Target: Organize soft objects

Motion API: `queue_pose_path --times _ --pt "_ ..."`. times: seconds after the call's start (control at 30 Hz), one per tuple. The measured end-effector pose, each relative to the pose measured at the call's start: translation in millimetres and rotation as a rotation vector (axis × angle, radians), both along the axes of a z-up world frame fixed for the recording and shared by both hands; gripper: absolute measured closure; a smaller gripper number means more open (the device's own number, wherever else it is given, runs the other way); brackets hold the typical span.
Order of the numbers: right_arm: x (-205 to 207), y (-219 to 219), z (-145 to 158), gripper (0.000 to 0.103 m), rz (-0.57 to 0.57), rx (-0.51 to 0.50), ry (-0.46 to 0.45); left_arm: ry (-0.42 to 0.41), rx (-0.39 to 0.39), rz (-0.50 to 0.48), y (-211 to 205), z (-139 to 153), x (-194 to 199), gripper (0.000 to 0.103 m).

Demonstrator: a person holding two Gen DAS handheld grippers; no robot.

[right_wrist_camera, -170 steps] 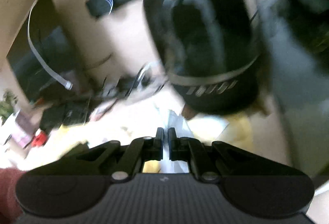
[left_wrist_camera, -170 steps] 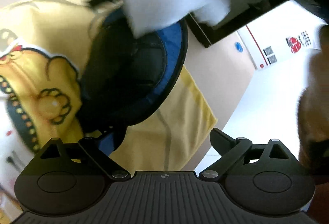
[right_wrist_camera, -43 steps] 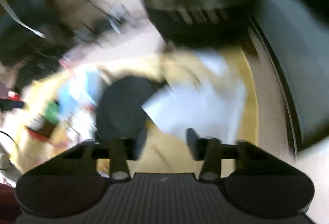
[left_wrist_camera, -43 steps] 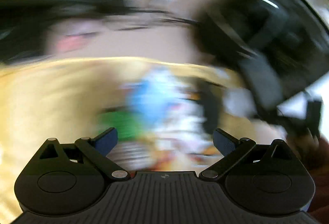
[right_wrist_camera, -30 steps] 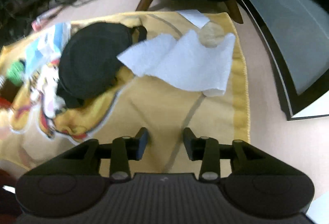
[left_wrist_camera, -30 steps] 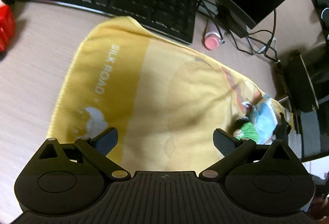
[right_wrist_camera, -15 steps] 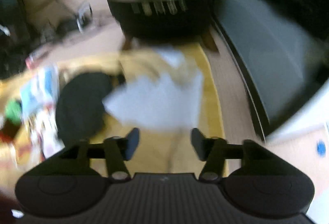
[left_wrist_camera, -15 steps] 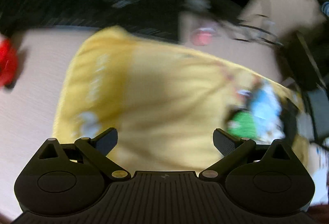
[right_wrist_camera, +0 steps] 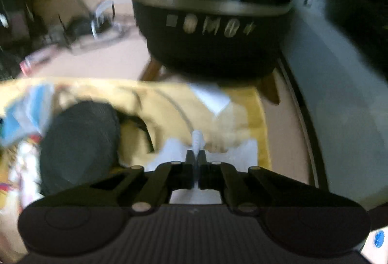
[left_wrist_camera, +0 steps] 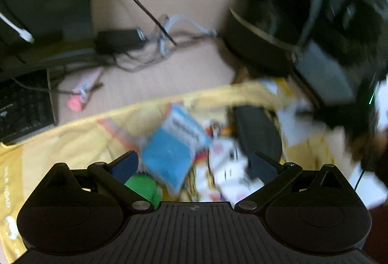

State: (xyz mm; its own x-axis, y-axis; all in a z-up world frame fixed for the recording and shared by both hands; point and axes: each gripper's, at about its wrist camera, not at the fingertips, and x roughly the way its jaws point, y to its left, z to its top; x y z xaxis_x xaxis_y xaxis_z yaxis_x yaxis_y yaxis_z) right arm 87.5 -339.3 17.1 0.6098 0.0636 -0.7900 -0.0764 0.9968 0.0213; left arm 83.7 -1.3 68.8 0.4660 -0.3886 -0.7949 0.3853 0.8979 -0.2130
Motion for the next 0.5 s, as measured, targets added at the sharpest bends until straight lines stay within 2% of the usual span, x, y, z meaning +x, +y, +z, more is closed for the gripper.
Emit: queue_pose_path --times 0.07,0.13,0.17,0.27,0.3,0.43,0.5 --pt "-1 -8 21 0.101 0.003 0.108 -0.029 0.036 0.038 0.004 5 -14 -9 0.001" --pt "0 -13 38 0.101 0.011 0.196 -0.049 0.082 0.058 0.047 12 -27 -14 0.001" --pt "0 -15 45 0.101 0.005 0.235 -0.050 0.104 0.046 0.063 15 -31 -14 0.001" --pt "9 -12 58 0.101 0.036 0.465 -0.016 0.132 -0.034 0.072 17 -34 -13 0.001" --pt "15 -2 61 0.101 0.070 0.528 -0.015 0.127 -0.051 0.065 13 -33 -10 0.001" --pt "47 60 54 0.101 0.210 0.704 0.035 0.105 -0.035 0.023 -11 -36 1 0.001" --pt "60 103 45 0.101 0.284 0.671 0.044 0.110 -0.021 0.023 -17 -42 6 0.001"
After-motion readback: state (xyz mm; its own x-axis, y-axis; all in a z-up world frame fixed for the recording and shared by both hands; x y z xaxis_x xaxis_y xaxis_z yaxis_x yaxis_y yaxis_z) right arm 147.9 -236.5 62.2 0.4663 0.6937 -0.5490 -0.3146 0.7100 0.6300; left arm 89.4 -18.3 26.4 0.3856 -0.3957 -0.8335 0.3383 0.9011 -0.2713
